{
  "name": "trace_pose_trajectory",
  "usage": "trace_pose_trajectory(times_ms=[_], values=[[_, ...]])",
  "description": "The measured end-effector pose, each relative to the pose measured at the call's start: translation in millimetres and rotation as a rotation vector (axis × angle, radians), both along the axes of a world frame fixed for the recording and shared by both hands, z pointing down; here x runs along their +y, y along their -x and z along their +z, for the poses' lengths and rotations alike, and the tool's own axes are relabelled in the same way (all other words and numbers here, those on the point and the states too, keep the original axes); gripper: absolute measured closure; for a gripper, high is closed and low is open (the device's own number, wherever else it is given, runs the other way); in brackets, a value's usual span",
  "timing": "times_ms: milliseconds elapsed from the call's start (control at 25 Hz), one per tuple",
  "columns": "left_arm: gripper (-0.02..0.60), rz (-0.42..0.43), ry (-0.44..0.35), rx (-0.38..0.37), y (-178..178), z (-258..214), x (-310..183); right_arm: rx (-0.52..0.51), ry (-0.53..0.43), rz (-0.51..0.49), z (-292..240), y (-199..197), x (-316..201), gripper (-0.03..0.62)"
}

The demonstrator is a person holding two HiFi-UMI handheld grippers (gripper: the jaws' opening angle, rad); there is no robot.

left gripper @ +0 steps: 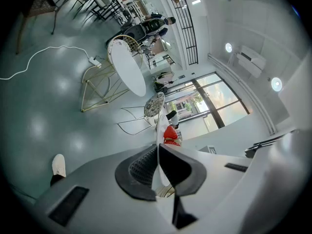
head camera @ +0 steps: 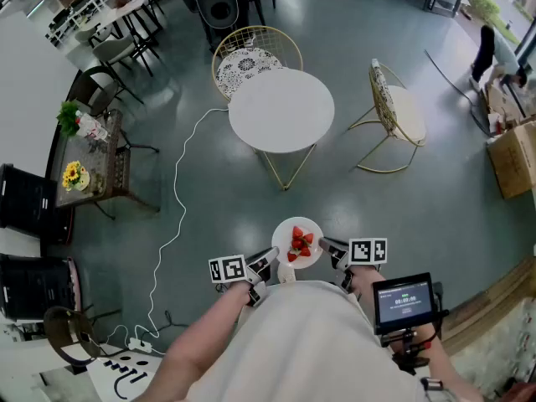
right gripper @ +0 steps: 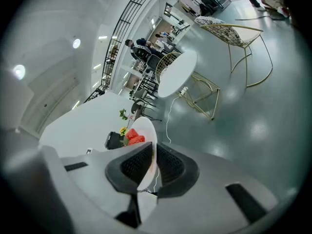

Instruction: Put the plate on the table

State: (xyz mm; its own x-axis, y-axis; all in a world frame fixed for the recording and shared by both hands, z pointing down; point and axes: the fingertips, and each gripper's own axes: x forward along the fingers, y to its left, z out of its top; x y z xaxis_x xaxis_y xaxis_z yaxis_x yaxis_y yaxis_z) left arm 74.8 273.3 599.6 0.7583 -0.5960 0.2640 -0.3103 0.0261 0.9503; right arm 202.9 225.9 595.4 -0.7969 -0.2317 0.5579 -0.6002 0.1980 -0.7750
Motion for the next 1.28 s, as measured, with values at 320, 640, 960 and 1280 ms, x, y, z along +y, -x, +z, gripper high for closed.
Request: trace_pose_trajectory(times_ms=[320,640,960,1280], values=[[0.565,-0.041,0.001,-0.003,-49,-5,28,0.022,-0.053,-0.032,-13,-46,24,0.566],[0.563,-0.074,-0.017,-0.053,-89,-17,69,-0.014,-0.068,-0.015,-24,-93,62,0.566],[0.563,-0.131,0.000,-0.070,-90,-22,94,-0.005,-0.049,-0.059,-29,-87,84,0.566],[0.563,-0.141,0.007,-0.083,-83,-17,101,-0.005,-0.052,-0.070,-26,-79,90,0.566]])
